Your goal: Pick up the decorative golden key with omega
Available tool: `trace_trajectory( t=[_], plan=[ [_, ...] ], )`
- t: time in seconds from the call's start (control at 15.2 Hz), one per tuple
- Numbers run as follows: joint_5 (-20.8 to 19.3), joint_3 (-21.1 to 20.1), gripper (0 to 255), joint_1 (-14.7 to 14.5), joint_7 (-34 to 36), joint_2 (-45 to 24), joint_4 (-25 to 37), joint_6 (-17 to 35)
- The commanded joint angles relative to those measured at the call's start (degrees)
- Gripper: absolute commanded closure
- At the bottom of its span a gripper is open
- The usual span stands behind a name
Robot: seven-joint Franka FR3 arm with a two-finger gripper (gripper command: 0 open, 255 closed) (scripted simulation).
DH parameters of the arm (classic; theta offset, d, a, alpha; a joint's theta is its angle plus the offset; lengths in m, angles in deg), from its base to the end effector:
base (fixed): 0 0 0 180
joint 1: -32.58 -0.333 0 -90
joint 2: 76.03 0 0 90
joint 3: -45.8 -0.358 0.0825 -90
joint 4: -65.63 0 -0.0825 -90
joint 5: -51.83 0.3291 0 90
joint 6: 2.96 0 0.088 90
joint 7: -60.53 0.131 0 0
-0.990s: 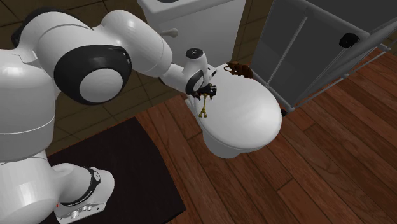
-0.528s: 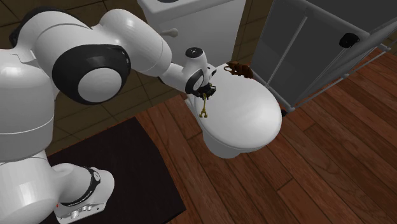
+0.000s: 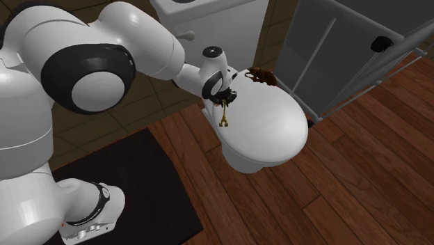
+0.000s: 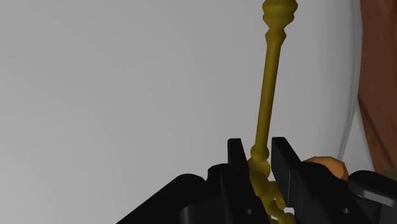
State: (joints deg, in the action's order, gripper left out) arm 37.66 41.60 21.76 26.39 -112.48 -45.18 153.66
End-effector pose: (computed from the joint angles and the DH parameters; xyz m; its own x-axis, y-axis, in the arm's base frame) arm 0.6117 0.1669 0.2256 0.4823 0.8723 0.0804 0.8569 -0.4889 0.1637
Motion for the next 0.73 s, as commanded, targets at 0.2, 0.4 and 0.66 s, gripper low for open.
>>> trace_trajectory(
  t=[0.2, 0.4, 0.66],
  plan=[
    [0.7, -0.8, 255, 0.5, -0.7, 3.2, -0.7, -2.5],
    [1.1, -1.2, 255, 0.8, -1.1, 5.0, -1.0, -4.0],
    [1.5, -1.5, 255, 1.1, -1.4, 6.3, -1.2, -5.2]
  ],
)
